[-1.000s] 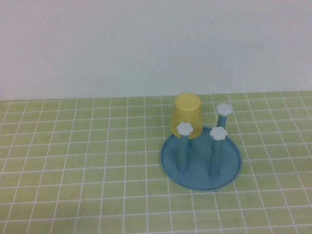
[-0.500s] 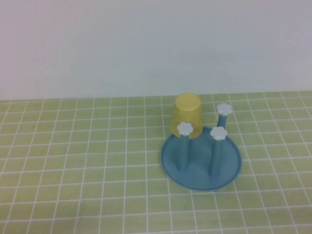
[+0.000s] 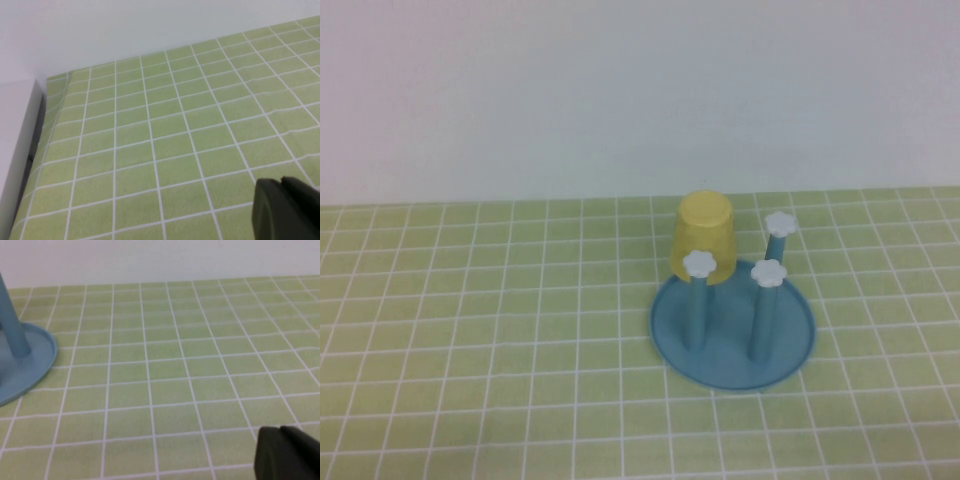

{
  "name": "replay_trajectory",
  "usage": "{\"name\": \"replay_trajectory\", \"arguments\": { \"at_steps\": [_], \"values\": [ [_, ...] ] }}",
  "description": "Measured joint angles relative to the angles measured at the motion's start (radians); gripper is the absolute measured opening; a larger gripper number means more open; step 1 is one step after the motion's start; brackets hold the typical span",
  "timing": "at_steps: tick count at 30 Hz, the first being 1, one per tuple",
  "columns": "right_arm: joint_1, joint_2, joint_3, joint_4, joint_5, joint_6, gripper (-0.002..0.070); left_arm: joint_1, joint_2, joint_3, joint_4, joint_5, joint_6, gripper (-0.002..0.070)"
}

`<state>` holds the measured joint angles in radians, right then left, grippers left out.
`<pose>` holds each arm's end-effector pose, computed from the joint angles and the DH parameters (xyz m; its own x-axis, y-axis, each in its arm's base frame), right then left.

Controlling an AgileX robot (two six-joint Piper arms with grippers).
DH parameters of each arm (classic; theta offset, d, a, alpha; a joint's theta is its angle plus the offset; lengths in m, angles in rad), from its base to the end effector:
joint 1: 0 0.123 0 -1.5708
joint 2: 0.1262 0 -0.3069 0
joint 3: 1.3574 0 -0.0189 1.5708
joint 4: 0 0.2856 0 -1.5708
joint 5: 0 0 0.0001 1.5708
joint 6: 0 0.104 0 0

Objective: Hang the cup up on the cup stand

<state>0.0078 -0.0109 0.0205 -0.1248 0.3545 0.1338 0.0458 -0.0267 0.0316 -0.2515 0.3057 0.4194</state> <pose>0.0784 -0.0039 0.1710 -0.2703 0.0146 -0.9627 0.0383 0.9993 0.0044 0.0793 -0.0042 0.1736 -0.2042 0.1685 -0.9643 0.0649 0.9852 0.1584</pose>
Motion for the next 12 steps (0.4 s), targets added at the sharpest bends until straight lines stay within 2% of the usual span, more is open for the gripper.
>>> {"name": "replay_trajectory", "arguments": {
  "at_steps": [12],
  "values": [
    [0.027, 0.0, 0.0, -0.051, 0.015, 0.019, -0.0001, 0.0, 0.0, 0.0, 0.0, 0.0, 0.0, 0.0]
  ]
}}
